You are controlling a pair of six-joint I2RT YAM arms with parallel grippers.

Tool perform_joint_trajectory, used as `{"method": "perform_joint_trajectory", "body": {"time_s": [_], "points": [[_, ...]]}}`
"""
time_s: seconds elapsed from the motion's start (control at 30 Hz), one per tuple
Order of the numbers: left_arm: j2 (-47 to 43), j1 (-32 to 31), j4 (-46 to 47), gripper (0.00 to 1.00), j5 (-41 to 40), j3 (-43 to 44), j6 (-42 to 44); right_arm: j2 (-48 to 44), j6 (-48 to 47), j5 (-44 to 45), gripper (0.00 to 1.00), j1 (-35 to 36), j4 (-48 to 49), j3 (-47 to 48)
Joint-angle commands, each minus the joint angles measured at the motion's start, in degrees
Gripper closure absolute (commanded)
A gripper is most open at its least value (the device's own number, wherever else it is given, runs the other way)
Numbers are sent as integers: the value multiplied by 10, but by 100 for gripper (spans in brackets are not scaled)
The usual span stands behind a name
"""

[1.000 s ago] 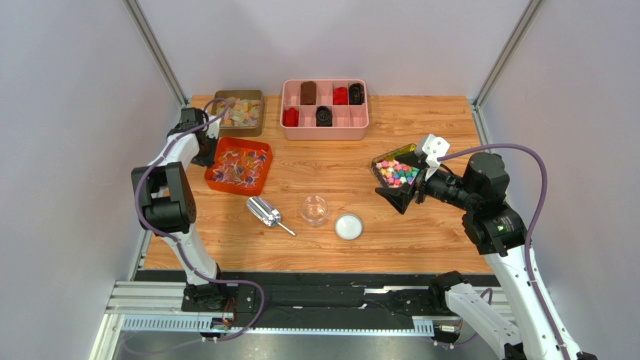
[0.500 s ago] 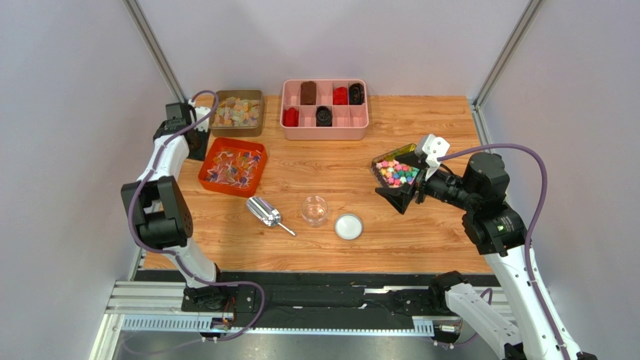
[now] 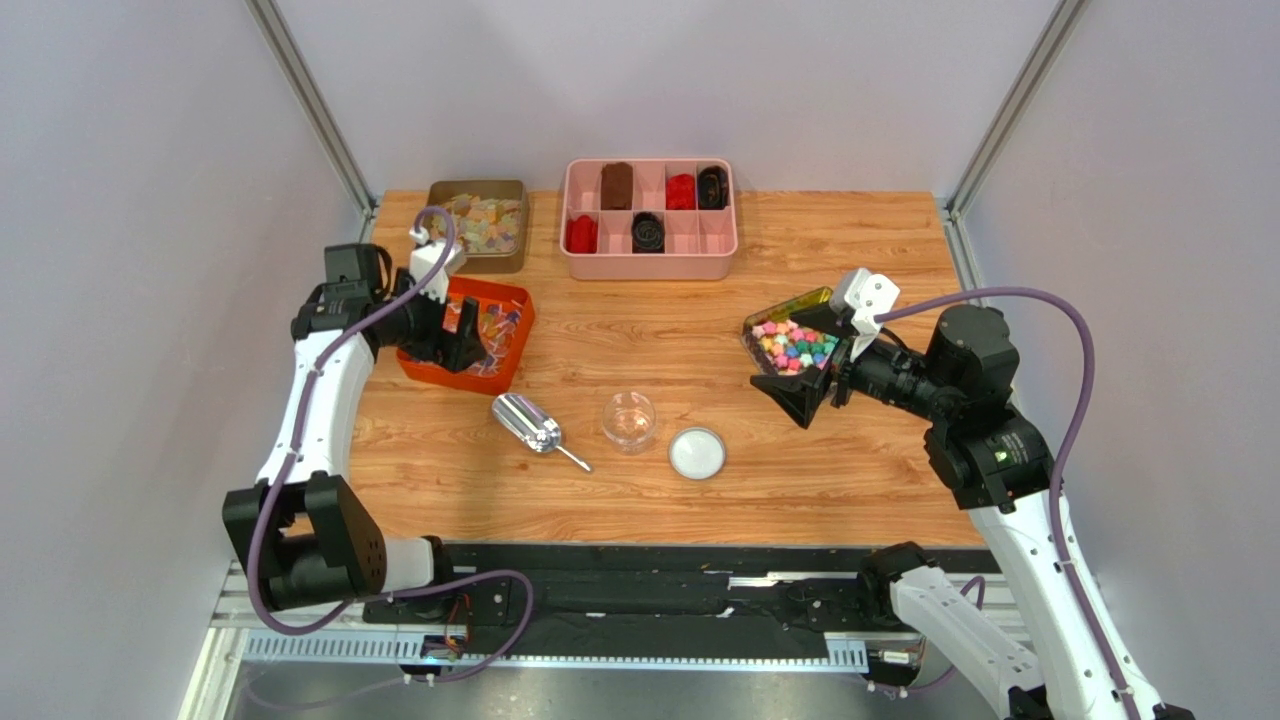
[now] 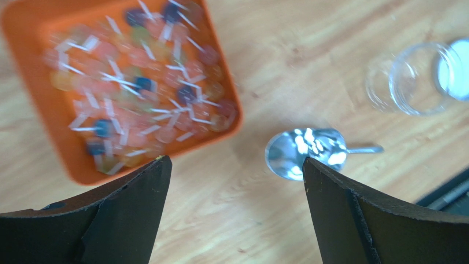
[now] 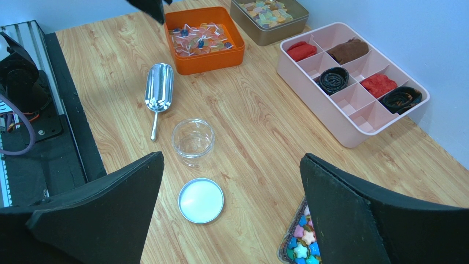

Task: Pack the candies
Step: Move the storage box to the center of the board.

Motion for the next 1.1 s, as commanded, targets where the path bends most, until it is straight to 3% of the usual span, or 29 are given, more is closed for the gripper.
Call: {"method": "perform_joint_trajectory", "body": {"time_s": [0.0,0.27,0.67,1.07], "points": [[-3,0,-45,1,90,-37,31,-7,-3,-6,0,3,22,-4],[32,-6,-61,3,150,-75,58,-11,-1,-7,0,3,22,-4],[148,-8,-56,17,142,-45,46,-13,-2,-9,0,2,22,-4],[186,-6,-39,28,156,-35,34,-13,-2,-9,0,2,21,-4]]}}
